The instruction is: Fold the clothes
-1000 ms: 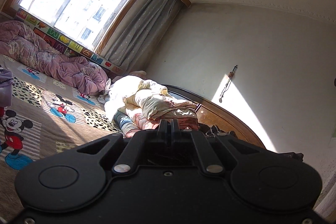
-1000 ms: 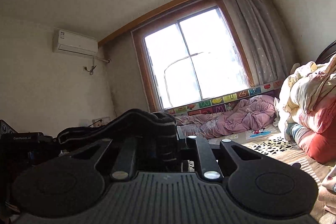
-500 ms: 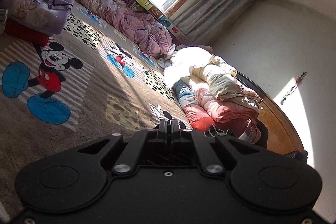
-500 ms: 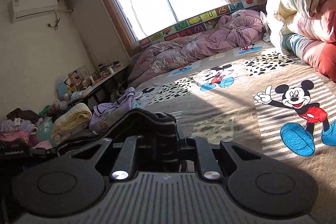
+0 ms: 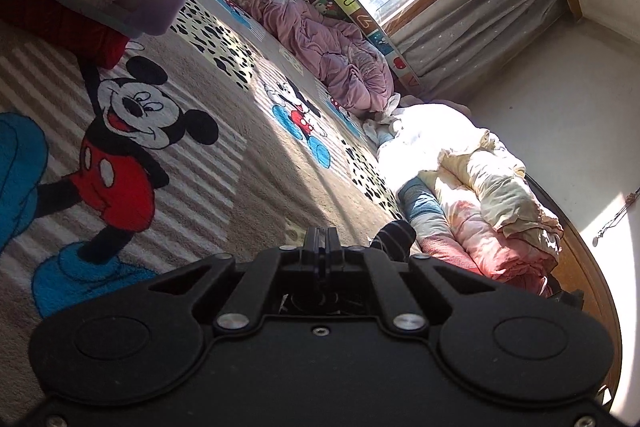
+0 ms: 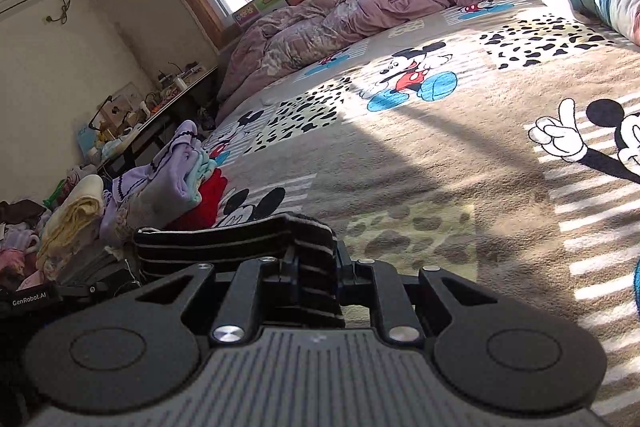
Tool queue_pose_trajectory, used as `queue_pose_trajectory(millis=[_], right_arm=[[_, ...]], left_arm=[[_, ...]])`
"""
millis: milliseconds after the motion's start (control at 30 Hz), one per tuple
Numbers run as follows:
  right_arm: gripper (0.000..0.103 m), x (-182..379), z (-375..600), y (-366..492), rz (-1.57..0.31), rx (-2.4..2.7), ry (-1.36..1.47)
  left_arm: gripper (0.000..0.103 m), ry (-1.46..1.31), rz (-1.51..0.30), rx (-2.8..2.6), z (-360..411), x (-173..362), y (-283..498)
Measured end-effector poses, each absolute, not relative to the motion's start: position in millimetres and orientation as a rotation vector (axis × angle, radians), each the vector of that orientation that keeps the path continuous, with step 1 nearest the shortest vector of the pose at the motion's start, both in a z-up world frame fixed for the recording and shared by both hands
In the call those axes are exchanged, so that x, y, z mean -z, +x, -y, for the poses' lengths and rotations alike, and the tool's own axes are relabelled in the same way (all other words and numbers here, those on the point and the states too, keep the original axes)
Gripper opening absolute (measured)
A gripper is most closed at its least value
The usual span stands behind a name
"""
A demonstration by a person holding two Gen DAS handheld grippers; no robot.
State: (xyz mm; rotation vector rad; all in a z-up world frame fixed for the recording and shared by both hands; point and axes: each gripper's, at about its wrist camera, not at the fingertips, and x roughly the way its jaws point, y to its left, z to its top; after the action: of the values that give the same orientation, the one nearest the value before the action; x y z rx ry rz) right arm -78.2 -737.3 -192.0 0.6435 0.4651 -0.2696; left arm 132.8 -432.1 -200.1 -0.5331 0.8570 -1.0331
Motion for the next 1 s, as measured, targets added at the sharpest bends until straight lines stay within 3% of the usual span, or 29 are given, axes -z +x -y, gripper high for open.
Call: queue_pose_trajectory(millis=[133,200,267,333,433,567,733,900,967,1000], right_arm=[[0.023,235.7,755.8,-49.6,-0.582,0.321,0.665],[0.037,255.0,760.7,-45.8,-0.620,0.359,0.690],[0.053,266.9,769.4,-52.7,-0.596,0.351,0.760],[0.058,263.8,768.7,-64.9,-0.556,0.358,0.791],[0.073,250.4,761.8,-87.4,-0.518,0.385,0.795],[0.085,231.3,742.3,-123.7,-0.495,0.392,0.754],[0.088,226.0,713.2,-163.7,-0.519,0.368,0.680],[0.082,243.7,708.7,-149.9,-0.570,0.325,0.656],[0.066,251.2,715.0,-134.8,-0.579,0.294,0.666],[0.060,255.3,718.7,-126.2,-0.588,0.276,0.672]], left_arm=[[0.000,-0.478,-0.969,1.027,454.3,237.5,151.0],[0.003,-0.457,-0.993,1.004,455.6,247.1,154.1],[0.011,-0.448,-1.007,0.988,451.7,252.0,155.0],[0.027,-0.449,-1.004,0.982,445.8,251.1,155.5],[0.045,-0.449,-0.980,0.967,437.4,246.5,154.3],[0.049,-0.440,-0.975,0.977,435.3,243.7,146.9],[0.057,-0.449,-0.972,0.960,424.0,244.3,124.1],[0.057,-0.408,-0.994,0.969,440.2,249.8,119.1],[0.057,-0.377,-0.974,0.997,453.2,248.4,122.6],[0.040,-0.362,-0.965,1.011,459.6,248.0,124.5]])
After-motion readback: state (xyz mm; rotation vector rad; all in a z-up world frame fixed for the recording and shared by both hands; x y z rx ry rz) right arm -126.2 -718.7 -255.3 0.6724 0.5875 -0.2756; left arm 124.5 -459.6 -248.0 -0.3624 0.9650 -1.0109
